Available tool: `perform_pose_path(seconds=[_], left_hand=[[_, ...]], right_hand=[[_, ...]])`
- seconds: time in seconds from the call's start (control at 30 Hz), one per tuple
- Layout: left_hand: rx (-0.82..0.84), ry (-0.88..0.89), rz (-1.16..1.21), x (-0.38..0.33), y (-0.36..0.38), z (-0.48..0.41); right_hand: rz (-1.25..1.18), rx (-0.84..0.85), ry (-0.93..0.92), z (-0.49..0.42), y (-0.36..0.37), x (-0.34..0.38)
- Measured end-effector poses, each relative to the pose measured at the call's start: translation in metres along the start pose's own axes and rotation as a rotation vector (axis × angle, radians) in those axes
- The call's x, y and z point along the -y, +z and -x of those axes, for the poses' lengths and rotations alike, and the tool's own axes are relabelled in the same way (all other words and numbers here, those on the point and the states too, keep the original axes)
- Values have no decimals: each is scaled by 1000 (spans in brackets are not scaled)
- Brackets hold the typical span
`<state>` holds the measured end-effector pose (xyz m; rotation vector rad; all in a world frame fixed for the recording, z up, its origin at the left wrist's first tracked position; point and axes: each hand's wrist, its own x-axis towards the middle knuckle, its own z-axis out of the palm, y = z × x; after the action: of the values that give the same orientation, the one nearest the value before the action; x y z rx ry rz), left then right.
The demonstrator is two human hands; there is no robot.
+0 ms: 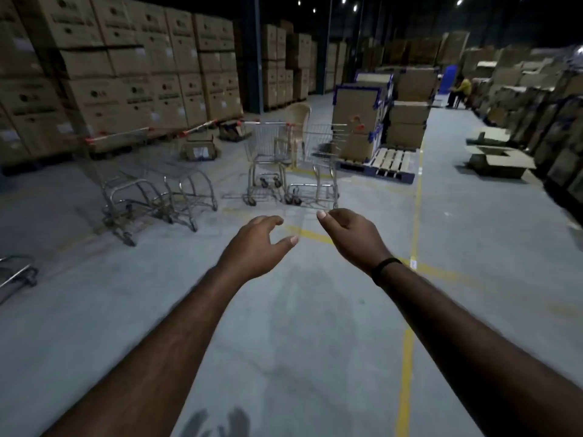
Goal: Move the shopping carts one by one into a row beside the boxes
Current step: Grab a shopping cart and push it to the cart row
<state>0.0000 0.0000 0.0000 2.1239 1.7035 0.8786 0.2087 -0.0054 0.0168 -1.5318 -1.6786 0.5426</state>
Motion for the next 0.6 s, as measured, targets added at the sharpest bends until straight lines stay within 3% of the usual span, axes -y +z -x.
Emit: perform_pose_path(seconds=[0.37,0.6], left_hand=[[134,-62,114,102,60,-195],[202,-39,143,98,118,-321]], right_hand=[[56,87,201,-162,69,-68],[55,34,261,-272,59,-127]])
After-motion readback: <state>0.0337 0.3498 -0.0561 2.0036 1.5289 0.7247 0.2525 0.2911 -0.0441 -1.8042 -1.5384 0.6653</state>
